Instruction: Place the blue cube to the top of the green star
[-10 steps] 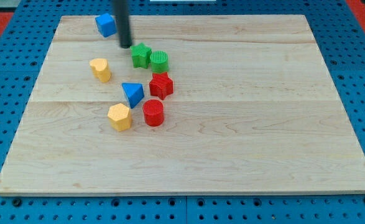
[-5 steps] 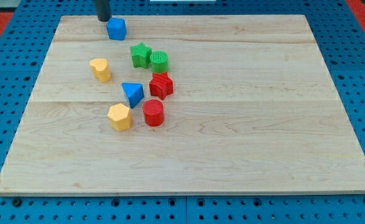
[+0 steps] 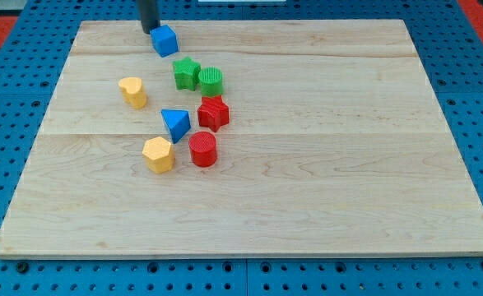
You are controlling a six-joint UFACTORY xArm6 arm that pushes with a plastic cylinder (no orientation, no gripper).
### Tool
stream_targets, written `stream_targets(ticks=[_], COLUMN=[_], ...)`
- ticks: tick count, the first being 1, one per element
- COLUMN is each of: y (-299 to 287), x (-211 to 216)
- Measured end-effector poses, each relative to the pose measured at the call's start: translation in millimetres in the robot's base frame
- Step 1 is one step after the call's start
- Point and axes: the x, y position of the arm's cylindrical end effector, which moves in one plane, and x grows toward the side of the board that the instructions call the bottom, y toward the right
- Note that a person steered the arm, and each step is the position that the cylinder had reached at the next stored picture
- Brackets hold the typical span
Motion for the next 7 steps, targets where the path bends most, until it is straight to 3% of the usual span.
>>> stream_targets(ticks=[4, 5, 7], y=[-10, 10, 116], x=[47, 48, 49])
